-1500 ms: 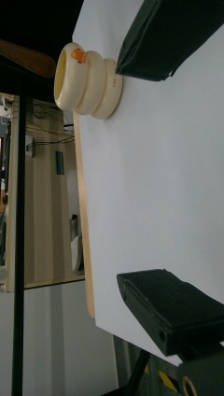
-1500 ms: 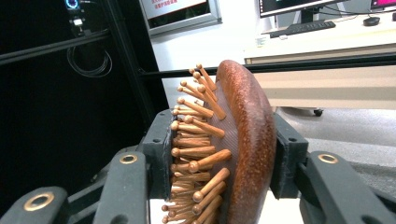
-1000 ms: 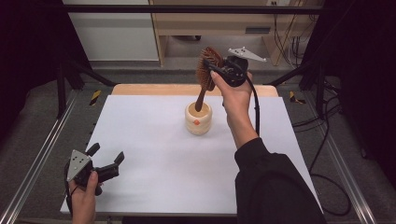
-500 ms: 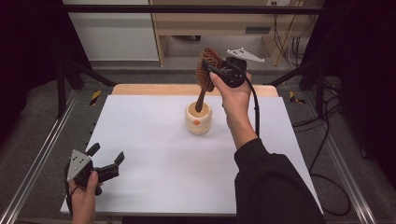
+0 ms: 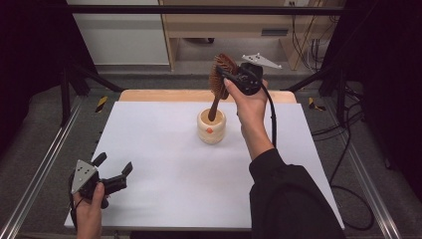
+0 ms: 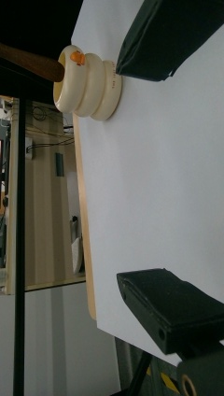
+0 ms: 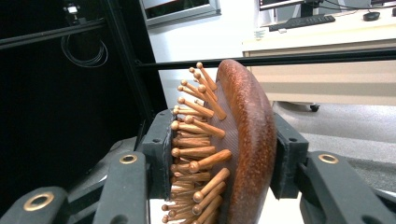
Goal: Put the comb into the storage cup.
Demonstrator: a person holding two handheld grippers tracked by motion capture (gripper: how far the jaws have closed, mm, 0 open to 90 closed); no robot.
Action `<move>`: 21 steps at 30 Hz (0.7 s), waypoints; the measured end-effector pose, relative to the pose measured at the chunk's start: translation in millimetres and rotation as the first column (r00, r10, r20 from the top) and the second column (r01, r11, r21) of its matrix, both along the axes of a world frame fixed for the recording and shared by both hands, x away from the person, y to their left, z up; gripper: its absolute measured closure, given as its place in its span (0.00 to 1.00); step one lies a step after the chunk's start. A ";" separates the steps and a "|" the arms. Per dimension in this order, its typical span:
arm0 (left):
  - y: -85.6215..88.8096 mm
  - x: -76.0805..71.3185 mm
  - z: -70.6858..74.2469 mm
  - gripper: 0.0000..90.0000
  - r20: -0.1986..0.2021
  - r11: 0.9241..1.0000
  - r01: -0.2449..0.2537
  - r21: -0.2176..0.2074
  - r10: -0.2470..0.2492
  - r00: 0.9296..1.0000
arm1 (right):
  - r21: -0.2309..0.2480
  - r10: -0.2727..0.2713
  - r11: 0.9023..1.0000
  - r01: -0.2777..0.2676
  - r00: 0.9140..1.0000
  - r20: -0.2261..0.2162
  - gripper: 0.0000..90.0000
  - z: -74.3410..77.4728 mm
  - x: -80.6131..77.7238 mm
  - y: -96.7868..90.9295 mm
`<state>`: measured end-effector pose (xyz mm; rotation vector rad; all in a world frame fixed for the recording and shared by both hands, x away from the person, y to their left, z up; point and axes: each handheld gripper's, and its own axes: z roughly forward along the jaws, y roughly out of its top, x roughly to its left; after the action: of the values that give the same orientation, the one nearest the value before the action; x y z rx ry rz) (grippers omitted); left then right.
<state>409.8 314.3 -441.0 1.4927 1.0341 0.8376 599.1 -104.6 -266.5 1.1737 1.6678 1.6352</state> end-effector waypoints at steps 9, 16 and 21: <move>-0.3 0.2 0.0 0.03 0.001 1.000 0.003 0.003 -0.003 1.000 | 0.001 -0.006 1.000 0.006 1.000 -0.010 0.57 -4.8 1.0 -1.3; 1.5 0.0 0.2 0.02 0.002 1.000 -0.005 -0.005 0.005 1.000 | 0.005 -0.008 1.000 0.008 1.000 -0.016 0.57 -7.7 2.5 -1.0; 1.3 0.2 0.2 0.02 0.000 1.000 -0.004 -0.006 0.004 1.000 | 0.005 -0.009 1.000 0.010 1.000 -0.017 0.57 -9.3 3.0 -1.0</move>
<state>410.0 315.6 -440.9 1.4862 1.0385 0.8367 602.1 -105.6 -275.8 1.1994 1.6673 1.6285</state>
